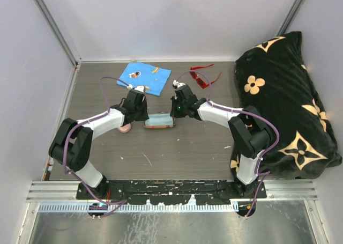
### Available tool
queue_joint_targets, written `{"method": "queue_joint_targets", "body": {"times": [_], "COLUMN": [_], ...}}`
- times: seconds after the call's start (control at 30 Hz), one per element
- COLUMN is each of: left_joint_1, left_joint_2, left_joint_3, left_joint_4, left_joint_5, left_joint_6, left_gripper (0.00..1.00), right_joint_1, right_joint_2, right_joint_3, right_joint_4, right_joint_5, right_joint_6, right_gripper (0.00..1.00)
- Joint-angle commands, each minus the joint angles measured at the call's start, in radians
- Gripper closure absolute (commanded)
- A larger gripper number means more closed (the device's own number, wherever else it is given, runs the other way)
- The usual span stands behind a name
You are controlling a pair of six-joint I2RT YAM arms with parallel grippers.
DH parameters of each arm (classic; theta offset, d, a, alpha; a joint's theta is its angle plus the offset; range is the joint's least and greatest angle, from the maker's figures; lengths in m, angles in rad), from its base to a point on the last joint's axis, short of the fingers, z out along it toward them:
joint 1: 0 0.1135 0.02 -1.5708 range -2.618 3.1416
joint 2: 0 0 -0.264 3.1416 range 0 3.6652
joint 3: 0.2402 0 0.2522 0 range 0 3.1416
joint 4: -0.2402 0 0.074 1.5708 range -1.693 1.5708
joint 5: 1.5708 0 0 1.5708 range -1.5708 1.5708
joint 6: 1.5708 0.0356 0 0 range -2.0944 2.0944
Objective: Organize the sunglasses
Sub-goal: Place the glasses cleaning cloth in the sunglasses case.
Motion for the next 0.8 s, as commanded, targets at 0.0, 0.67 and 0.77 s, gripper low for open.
{"method": "queue_joint_targets", "body": {"times": [0.0, 0.67, 0.77], "left_joint_1": [0.007, 0.007, 0.006], "left_joint_2": [-0.001, 0.026, 0.035], "left_joint_3": [0.049, 0.089, 0.099], "left_joint_4": [0.026, 0.012, 0.008], "left_joint_5": [-0.038, -0.055, -0.057], "left_joint_6": [-0.003, -0.012, -0.012], "left_gripper": [1.0, 0.84, 0.82], "right_joint_1": [-0.008, -0.01, -0.01], "right_joint_2": [-0.015, -0.015, -0.017], "right_joint_3": [0.035, 0.03, 0.029], "right_joint_4": [0.043, 0.049, 0.049], "right_joint_5": [0.032, 0.02, 0.019], "right_joint_6": [0.001, 0.003, 0.003], "right_gripper": [1.0, 0.9, 0.88]}}
